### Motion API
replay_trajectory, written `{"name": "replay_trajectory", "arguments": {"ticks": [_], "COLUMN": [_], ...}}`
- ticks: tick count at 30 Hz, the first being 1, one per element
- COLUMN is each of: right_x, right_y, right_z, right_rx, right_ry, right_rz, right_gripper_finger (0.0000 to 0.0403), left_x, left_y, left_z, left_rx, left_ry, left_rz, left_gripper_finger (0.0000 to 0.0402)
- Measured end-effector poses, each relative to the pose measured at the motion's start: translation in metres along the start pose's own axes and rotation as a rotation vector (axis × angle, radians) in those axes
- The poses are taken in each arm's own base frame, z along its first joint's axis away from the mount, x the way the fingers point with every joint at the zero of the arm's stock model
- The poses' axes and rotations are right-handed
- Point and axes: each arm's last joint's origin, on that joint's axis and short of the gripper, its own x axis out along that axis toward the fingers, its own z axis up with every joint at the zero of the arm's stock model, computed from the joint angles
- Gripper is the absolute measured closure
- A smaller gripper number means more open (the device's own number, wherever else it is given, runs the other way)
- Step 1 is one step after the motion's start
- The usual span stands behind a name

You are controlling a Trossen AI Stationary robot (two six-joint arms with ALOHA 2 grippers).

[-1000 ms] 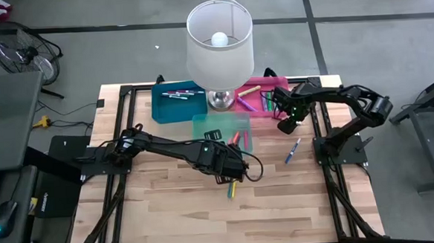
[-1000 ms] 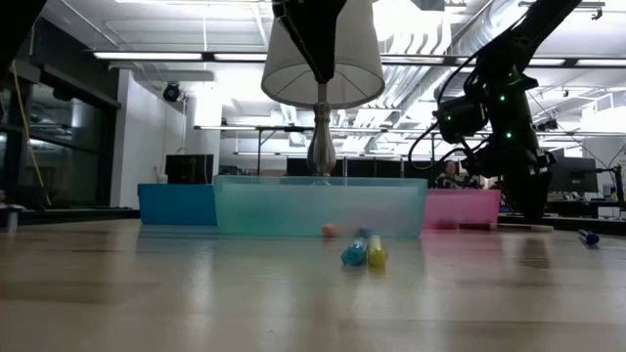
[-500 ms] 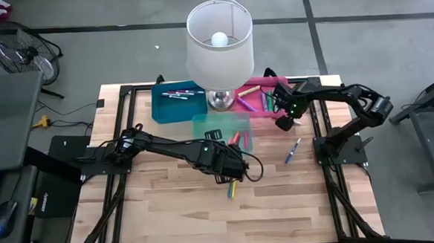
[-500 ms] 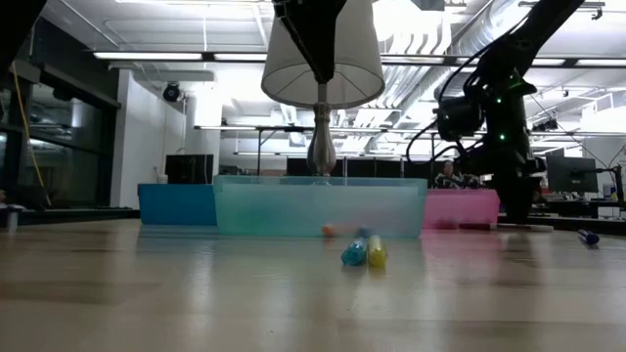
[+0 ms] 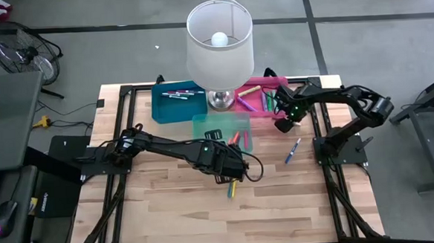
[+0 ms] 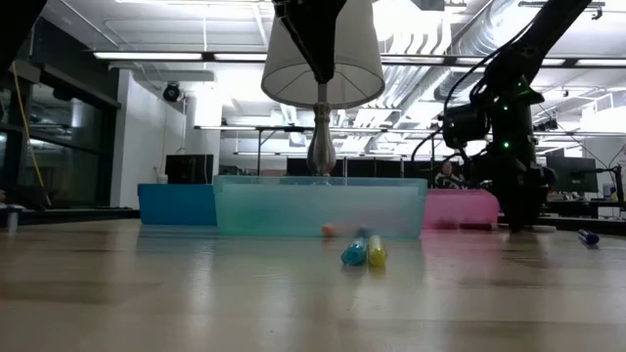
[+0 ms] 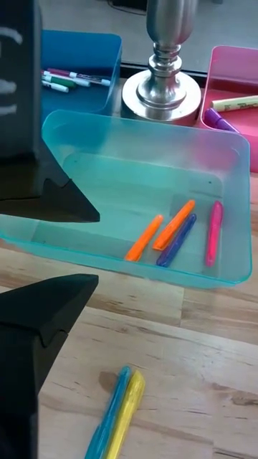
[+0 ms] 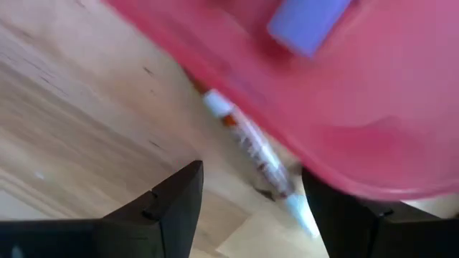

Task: Pick & Place Markers
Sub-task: Put the brown marker pen into the blue bin

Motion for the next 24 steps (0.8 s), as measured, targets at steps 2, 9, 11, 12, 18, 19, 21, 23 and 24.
{"name": "replay_trajectory", "arguments": {"ticks": [2,9,11,12,18,19,21,23,24], "right_x": [0.003,0.005,0.005,0.005,0.005,0.005,0.005,0.005,0.005], "right_y": [0.000,0.002,0.003,0.004,0.016,0.018,0.021,0.026,0.027], "right_z": [-0.003,-0.005,-0.007,-0.007,-0.011,-0.012,-0.013,-0.015,-0.016], "right_rx": [0.016,0.056,0.076,0.077,0.053,0.053,0.044,0.039,0.031], "right_ry": [-0.004,0.010,0.024,0.030,0.042,0.043,0.049,0.053,0.057], "right_rz": [-0.003,0.004,0.004,0.004,-0.005,-0.007,-0.006,-0.006,-0.003], "right_gripper_finger": [0.0174,0.0184,0.0190,0.0194,0.0204,0.0203,0.0202,0.0202,0.0202], "left_x": [0.000,0.000,0.000,0.000,0.000,0.000,0.000,0.000,0.000], "left_y": [0.000,0.000,0.000,0.000,0.000,0.000,0.000,0.000,0.000], "left_z": [0.000,0.000,0.000,0.000,0.000,0.000,0.000,0.000,0.000], "left_rx": [0.000,0.001,0.001,0.001,0.001,0.001,0.000,0.001,0.001], "left_ry": [0.000,0.002,0.002,0.003,0.003,0.003,0.003,0.003,0.003], "left_rz": [0.000,0.000,0.001,0.001,0.001,0.001,0.001,0.001,0.001], "left_gripper_finger": [0.0278,0.0278,0.0278,0.0278,0.0278,0.0278,0.0278,0.0278,0.0278]}}
